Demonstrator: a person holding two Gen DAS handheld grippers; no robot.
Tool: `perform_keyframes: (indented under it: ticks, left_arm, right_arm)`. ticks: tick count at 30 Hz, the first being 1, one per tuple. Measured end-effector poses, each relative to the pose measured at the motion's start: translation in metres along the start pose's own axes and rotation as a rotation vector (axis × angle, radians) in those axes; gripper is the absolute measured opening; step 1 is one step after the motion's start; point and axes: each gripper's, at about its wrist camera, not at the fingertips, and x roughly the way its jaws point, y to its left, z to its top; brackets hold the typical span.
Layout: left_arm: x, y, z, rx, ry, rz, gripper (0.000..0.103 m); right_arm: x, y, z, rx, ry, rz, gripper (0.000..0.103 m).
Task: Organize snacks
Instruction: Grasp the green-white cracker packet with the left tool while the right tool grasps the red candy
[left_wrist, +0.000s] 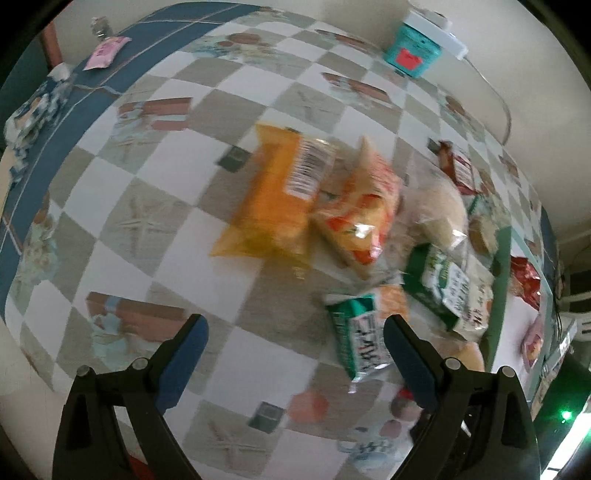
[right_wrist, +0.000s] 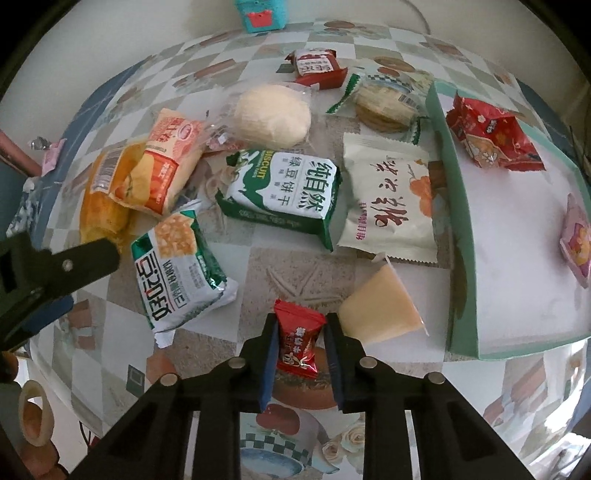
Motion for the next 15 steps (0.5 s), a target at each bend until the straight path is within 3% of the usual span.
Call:
perform_keyframes:
  ticks: [6, 12, 15]
  left_arm:
    - [0.021, -0.035, 0.004, 0.036, 0.074, -0.046, 0.096]
    - [0.040, -0.058, 0.008, 0.073, 0.089, 0.031, 0.095]
    - [0.049, -0.062, 0.010, 0.076, 0.106, 0.062, 0.087]
  right_arm:
    - [-0.010, -0.015, -0.003, 0.004, 0.002, 0.005, 0.026]
    - [-0.006, -0.017, -0.002, -0.005, 0.001, 0.001, 0.026]
    - [-0.007, -0.010, -0.004, -0.004, 0.000, -0.006, 0.027]
